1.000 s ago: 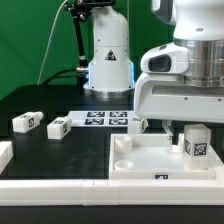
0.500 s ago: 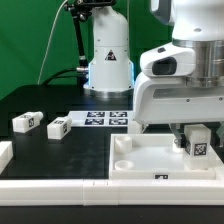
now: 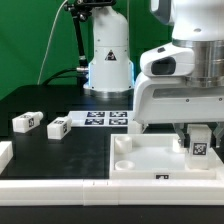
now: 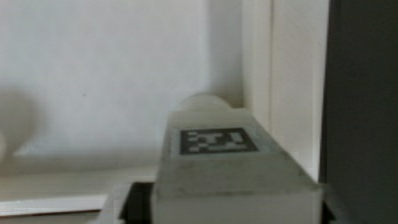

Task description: Assemble one leg

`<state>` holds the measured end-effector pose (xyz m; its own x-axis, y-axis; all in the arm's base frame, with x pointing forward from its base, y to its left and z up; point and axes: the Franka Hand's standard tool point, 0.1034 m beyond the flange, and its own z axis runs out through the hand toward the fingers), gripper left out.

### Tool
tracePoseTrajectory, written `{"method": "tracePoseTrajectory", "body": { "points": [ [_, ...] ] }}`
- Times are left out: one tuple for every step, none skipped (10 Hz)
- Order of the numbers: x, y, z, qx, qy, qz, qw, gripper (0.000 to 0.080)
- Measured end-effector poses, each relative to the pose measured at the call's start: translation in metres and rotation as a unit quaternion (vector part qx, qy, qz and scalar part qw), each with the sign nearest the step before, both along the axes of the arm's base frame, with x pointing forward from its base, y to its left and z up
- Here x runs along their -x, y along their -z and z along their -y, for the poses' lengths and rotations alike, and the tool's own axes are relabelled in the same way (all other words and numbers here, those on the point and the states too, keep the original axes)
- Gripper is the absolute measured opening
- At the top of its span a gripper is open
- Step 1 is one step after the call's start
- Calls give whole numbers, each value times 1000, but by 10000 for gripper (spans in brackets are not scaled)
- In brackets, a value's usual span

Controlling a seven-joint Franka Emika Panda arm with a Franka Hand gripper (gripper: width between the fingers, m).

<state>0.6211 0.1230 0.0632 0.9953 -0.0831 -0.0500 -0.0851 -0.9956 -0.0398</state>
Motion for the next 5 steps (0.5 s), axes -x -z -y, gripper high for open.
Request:
{"method": "tracePoseTrajectory", "body": {
  "points": [
    [0, 0, 0, 1, 37, -1, 999, 291],
    [1, 0, -1, 4, 112, 1, 994, 291],
    [1, 0, 0, 5, 171, 7, 985, 291],
    [1, 0, 0, 4, 227, 8, 974, 292],
    [1, 0, 0, 4, 281, 7, 960, 292]
  ]
}}
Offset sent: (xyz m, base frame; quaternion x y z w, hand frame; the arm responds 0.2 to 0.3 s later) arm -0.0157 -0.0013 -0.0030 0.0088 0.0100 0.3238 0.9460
